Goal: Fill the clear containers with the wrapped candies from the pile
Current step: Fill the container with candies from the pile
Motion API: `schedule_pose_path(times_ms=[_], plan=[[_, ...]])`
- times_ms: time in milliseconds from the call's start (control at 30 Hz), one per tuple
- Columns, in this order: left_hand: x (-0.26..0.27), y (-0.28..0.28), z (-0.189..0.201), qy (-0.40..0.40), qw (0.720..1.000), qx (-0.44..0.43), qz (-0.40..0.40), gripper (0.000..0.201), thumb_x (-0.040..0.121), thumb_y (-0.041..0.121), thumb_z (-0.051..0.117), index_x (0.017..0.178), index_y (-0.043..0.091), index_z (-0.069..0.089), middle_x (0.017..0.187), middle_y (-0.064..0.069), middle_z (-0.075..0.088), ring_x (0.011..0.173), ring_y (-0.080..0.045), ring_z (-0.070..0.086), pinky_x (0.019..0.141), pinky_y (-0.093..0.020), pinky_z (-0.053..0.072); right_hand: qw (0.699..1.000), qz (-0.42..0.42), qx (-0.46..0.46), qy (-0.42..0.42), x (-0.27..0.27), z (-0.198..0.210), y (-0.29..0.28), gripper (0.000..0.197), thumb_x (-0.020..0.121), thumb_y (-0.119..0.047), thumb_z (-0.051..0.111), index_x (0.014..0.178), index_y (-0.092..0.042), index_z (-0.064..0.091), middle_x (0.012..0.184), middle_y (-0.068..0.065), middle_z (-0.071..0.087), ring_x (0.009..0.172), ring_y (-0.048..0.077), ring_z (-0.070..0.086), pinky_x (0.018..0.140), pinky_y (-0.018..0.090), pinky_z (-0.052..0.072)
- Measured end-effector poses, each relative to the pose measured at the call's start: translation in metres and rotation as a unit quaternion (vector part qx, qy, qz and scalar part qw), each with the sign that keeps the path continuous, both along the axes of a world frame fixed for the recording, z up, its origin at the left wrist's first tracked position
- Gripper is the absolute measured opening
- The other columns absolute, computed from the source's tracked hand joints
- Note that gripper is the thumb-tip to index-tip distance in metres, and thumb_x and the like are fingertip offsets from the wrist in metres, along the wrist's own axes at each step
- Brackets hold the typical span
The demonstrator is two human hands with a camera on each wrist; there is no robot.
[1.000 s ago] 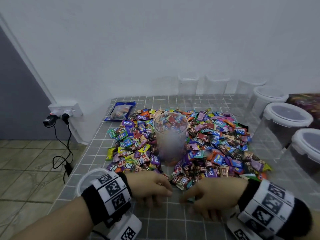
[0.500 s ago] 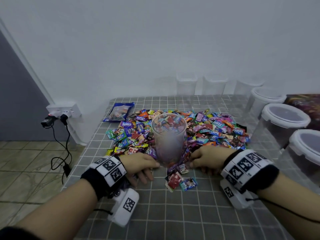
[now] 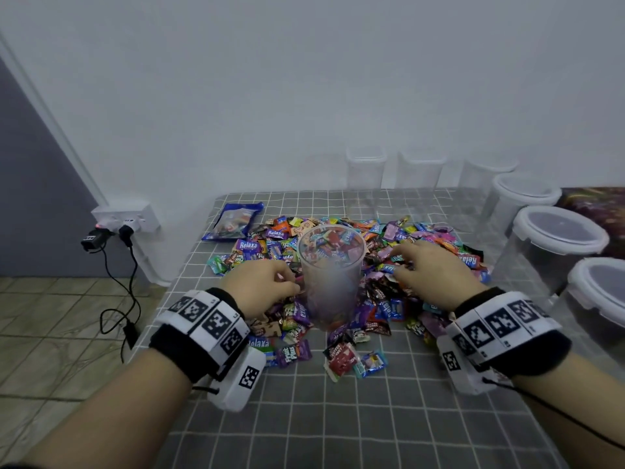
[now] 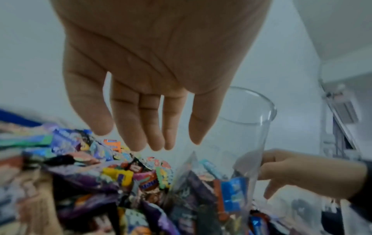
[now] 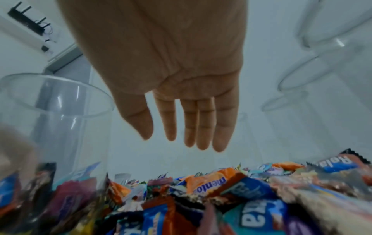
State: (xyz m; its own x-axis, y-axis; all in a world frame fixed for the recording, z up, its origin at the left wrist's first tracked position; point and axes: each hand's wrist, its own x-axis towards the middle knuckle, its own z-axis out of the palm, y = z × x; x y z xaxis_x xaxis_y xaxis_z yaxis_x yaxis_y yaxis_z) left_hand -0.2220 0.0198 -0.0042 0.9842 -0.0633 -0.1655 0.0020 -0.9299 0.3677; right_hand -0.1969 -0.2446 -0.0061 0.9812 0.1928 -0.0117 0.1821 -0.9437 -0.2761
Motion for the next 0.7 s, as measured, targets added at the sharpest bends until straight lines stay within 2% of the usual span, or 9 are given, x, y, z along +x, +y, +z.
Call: schedule_pose_path(times_ms=[67, 167, 267, 333, 400, 467, 567, 700], plan=[[0.004, -0.002, -0.004, 0.003, 0.998, 0.067, -0.003, 0.039, 0.085, 0.051, 0.059, 0.118, 0.031, 0.056, 0.115, 0.004, 0.059, 0.102, -0.015, 0.057, 0.089, -0.035, 0.049, 0.999, 0.003, -0.045, 0.03, 0.001, -0.006, 0.004, 0.057, 0.09, -0.041, 0.054, 0.141, -0.026, 0.036, 0.142, 0.004, 0.039, 0.126, 0.024, 0.041, 0.098, 0.038, 0.042], [0.009, -0.004, -0.018, 0.032, 0.993, 0.116, -0.006, 0.07, 0.08, 0.056, 0.062, 0.14, 0.033, 0.034, 0.14, 0.001, 0.038, 0.124, -0.021, 0.045, 0.099, -0.043, 0.044, 0.994, 0.014, -0.091, 0.055, 0.001, -0.017, 0.011, 0.075, 0.086, -0.049, 0.057, 0.148, -0.028, 0.019, 0.149, 0.004, 0.029, 0.132, 0.027, 0.035, 0.099, 0.04, 0.043], [0.013, -0.007, -0.03, 0.048, 0.992, 0.117, -0.001, 0.089, 0.076, 0.058, 0.065, 0.147, 0.034, 0.016, 0.151, 0.0, 0.022, 0.133, -0.023, 0.035, 0.101, -0.045, 0.042, 0.991, 0.017, -0.117, 0.068, 0.002, -0.025, 0.017, 0.083, 0.087, -0.052, 0.055, 0.15, -0.031, 0.007, 0.151, 0.006, 0.024, 0.133, 0.028, 0.034, 0.095, 0.04, 0.045], [0.013, -0.01, -0.034, 0.064, 0.99, 0.128, -0.002, 0.095, 0.076, 0.058, 0.066, 0.148, 0.034, 0.009, 0.154, -0.001, 0.018, 0.136, -0.024, 0.032, 0.1, -0.044, 0.042, 0.989, 0.019, -0.124, 0.073, 0.003, -0.027, 0.019, 0.085, 0.086, -0.054, 0.056, 0.151, -0.032, 0.004, 0.152, 0.006, 0.023, 0.133, 0.028, 0.034, 0.094, 0.04, 0.046], [0.013, -0.012, -0.036, 0.077, 0.986, 0.145, -0.005, 0.094, 0.078, 0.057, 0.064, 0.148, 0.036, 0.005, 0.155, -0.001, 0.018, 0.135, -0.025, 0.035, 0.098, -0.043, 0.045, 0.989, 0.023, -0.128, 0.074, 0.005, -0.029, 0.021, 0.086, 0.085, -0.055, 0.056, 0.15, -0.032, 0.004, 0.151, 0.005, 0.024, 0.132, 0.027, 0.035, 0.095, 0.041, 0.047], [0.012, -0.014, -0.036, 0.071, 0.984, 0.164, -0.015, 0.088, 0.081, 0.055, 0.061, 0.148, 0.039, 0.008, 0.153, -0.001, 0.025, 0.131, -0.024, 0.042, 0.094, -0.042, 0.047, 0.988, 0.026, -0.132, 0.077, 0.006, -0.03, 0.022, 0.085, 0.086, -0.054, 0.057, 0.15, -0.032, 0.006, 0.15, 0.004, 0.026, 0.132, 0.027, 0.035, 0.097, 0.041, 0.046], [0.01, -0.015, -0.033, 0.036, 0.984, 0.176, -0.02, 0.069, 0.087, 0.045, 0.057, 0.145, 0.043, 0.02, 0.138, -0.001, 0.047, 0.116, -0.024, 0.053, 0.085, -0.038, 0.051, 0.987, 0.029, -0.141, 0.073, 0.007, -0.032, 0.022, 0.078, 0.087, -0.051, 0.057, 0.149, -0.033, 0.014, 0.147, 0.004, 0.03, 0.13, 0.026, 0.037, 0.097, 0.04, 0.046], [0.01, -0.017, -0.034, 0.013, 0.982, 0.185, -0.021, 0.054, 0.091, 0.033, 0.053, 0.14, 0.045, 0.033, 0.136, -0.005, 0.049, 0.112, -0.025, 0.055, 0.082, -0.037, 0.05, 0.987, 0.037, -0.146, 0.059, 0.006, -0.032, 0.023, 0.066, 0.09, -0.044, 0.056, 0.147, -0.034, 0.023, 0.14, 0.005, 0.038, 0.124, 0.026, 0.041, 0.096, 0.038, 0.046]])
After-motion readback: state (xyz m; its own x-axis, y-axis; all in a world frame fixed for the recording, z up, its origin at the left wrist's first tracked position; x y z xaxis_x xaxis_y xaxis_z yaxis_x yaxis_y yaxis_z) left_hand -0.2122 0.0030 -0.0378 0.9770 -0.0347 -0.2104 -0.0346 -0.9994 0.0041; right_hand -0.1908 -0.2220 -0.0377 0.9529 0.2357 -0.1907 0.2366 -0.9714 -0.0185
